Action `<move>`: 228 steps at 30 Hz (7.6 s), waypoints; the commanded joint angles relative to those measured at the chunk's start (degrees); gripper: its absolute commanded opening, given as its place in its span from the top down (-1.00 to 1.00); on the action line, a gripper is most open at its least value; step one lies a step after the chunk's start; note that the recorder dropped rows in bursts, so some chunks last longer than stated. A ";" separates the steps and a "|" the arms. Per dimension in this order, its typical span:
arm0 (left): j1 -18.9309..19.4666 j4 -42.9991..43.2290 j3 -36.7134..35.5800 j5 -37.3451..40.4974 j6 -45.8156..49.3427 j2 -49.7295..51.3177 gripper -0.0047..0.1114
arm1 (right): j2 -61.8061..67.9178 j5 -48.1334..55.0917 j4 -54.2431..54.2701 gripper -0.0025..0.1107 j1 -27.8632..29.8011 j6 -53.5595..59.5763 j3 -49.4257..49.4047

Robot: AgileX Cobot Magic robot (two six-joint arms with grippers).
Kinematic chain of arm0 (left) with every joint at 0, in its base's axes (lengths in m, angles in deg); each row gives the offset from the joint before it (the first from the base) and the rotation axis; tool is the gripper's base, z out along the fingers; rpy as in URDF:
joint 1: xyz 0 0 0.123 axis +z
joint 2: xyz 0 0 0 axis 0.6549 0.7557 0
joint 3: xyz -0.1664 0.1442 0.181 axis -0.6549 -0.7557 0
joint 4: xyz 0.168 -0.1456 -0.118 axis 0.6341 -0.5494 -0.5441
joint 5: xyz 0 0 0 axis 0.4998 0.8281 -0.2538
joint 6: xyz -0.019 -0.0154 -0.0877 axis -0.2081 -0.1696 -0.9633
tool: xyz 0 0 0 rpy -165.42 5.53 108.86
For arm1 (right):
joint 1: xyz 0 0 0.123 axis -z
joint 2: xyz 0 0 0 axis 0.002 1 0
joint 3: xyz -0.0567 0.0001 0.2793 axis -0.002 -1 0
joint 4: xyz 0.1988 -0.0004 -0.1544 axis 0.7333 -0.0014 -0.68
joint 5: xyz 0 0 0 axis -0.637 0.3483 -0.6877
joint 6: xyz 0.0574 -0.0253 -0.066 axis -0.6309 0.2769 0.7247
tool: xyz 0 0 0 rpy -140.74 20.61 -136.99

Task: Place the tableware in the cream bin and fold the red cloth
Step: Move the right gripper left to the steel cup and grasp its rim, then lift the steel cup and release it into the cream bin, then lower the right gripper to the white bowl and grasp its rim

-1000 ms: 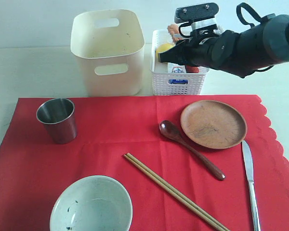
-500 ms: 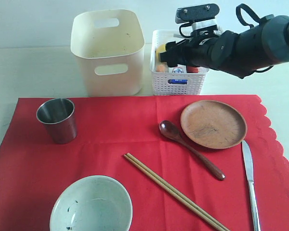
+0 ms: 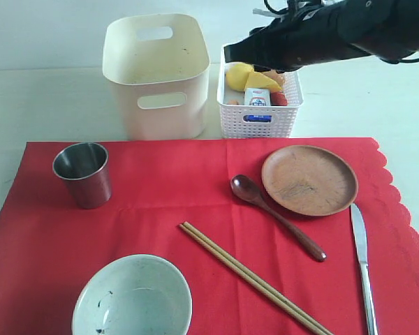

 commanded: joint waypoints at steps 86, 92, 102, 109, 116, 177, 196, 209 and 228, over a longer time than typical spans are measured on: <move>0.06 0.20 0.03 -0.41 -0.28 -0.36 0.92 | 28.01 10.66 -11.09 0.33 -26.60 3.54 27.22; 0.06 0.20 0.03 -0.41 -0.28 -0.36 0.92 | 25.21 12.51 -11.09 0.96 -26.60 3.54 27.22; 0.06 0.20 0.03 -0.41 -0.28 -0.36 0.92 | 13.36 11.51 -15.14 0.96 -24.33 2.85 27.22; 0.06 0.20 0.03 -0.41 -0.28 -0.36 0.92 | 10.09 3.83 -15.14 0.96 -16.82 -4.19 27.22; 0.06 0.20 0.03 -0.41 -0.28 -0.36 0.92 | 12.87 -1.90 -14.92 0.96 -11.36 -8.63 27.22; 0.06 0.20 0.03 -0.41 -0.28 -0.36 0.92 | 0.66 14.61 -22.25 0.96 -11.07 -9.62 7.21; 0.06 0.20 0.03 -0.41 -0.28 -0.36 0.92 | -13.61 17.12 -19.84 0.96 -17.39 -4.50 -7.60; 0.06 0.20 0.03 -0.41 -0.28 -0.36 0.92 | -13.86 26.31 -20.15 0.80 -28.71 -9.68 -7.60; 0.06 0.20 0.03 -0.41 -0.28 -0.36 0.92 | 2.69 30.50 -15.32 -0.09 -29.10 -8.86 -1.78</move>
